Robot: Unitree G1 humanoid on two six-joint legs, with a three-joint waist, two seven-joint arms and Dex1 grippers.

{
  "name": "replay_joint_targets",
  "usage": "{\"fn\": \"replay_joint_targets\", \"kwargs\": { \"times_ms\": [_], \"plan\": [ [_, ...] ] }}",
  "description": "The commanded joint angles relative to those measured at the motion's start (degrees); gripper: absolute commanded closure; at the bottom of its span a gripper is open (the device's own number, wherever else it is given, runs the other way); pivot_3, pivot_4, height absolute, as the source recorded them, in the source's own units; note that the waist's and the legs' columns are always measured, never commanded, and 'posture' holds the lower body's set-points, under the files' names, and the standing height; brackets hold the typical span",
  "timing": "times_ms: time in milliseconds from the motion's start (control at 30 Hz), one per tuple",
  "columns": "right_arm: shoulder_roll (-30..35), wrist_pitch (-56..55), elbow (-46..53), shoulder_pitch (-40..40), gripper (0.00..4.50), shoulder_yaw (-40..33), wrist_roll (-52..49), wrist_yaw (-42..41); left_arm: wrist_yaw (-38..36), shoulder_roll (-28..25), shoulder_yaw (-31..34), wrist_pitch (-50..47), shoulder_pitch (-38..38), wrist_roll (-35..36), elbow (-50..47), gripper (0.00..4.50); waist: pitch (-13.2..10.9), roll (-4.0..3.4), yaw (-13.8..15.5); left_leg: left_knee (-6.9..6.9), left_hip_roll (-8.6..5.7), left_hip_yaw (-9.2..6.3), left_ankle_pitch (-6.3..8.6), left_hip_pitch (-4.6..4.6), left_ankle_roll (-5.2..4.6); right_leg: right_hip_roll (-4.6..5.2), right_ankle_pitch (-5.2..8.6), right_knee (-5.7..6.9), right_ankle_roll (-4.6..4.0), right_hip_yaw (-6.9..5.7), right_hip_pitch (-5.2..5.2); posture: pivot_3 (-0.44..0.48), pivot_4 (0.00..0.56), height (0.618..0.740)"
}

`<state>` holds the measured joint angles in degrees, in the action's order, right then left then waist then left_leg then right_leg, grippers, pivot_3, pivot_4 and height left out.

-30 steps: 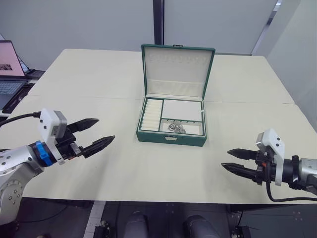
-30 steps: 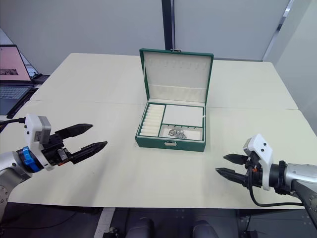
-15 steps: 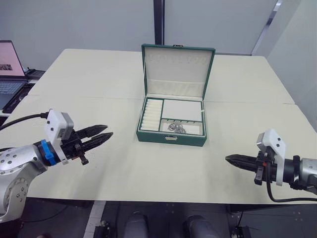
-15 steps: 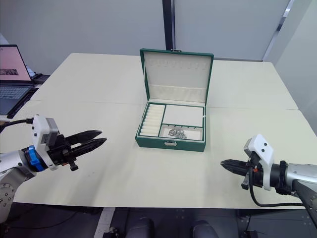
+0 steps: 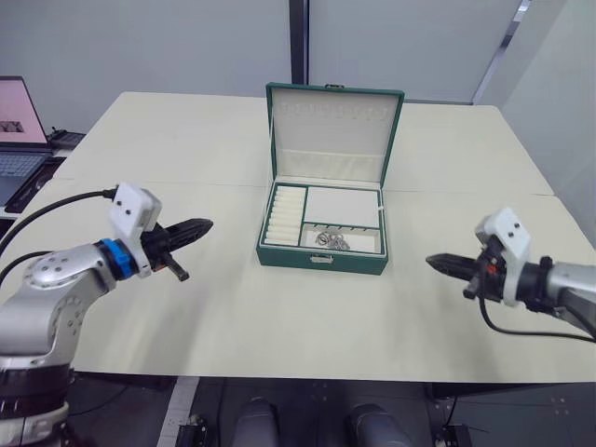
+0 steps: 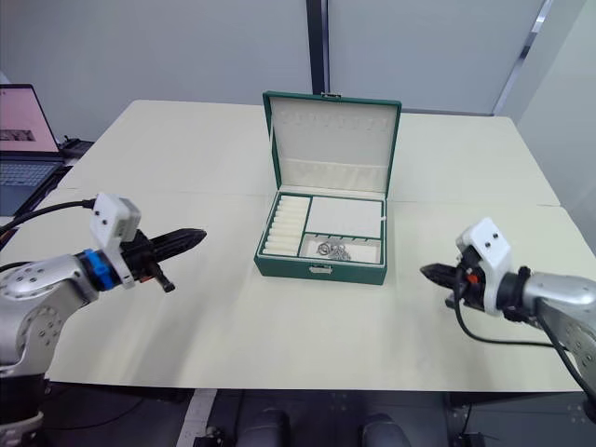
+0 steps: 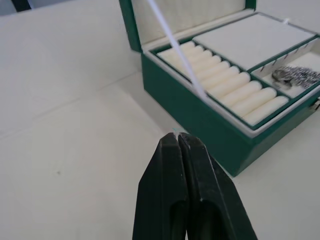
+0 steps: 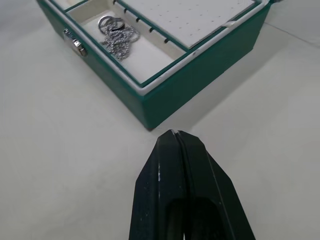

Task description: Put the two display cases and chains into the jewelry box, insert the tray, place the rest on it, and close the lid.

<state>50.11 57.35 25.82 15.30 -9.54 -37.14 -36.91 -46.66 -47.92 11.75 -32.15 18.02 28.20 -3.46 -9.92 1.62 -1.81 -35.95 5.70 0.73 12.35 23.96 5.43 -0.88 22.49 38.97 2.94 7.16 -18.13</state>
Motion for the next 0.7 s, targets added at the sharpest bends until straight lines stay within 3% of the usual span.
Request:
{"fn": "replay_joint_targets", "kwargs": {
  "times_ms": [33,367,700],
  "plan": [
    [-2.29,0.21,-7.38,7.3,4.5,5.51,4.33,2.5,0.26,1.12,-4.56,1.26,6.94,-4.66,7.22,4.47,-0.01,-0.01,0.04,0.0,0.0,0.02,0.0,0.01,0.0,0.0,0.0,0.01,0.0,0.01,-0.01,0.0,0.15,0.74],
    [-10.15,-10.82,-26.55,19.65,4.5,17.31,17.5,1.46,-4.0,10.55,-14.63,13.75,24.0,-15.63,31.99,4.47,0.0,-0.01,0.15,-0.09,0.02,0.08,-0.13,0.06,0.21,0.01,-0.01,0.02,0.0,-0.04,-0.08,0.0,0.15,0.74],
    [-17.6,-15.25,-34.46,24.79,4.5,20.94,22.98,-0.86,-7.82,16.25,-17.49,18.17,28.09,-19.62,39.84,4.47,0.0,-0.02,0.01,-0.1,0.03,0.09,-0.14,0.07,0.21,0.01,-0.01,0.07,0.0,-0.04,-0.07,0.0,0.15,0.74]
  ]
}}
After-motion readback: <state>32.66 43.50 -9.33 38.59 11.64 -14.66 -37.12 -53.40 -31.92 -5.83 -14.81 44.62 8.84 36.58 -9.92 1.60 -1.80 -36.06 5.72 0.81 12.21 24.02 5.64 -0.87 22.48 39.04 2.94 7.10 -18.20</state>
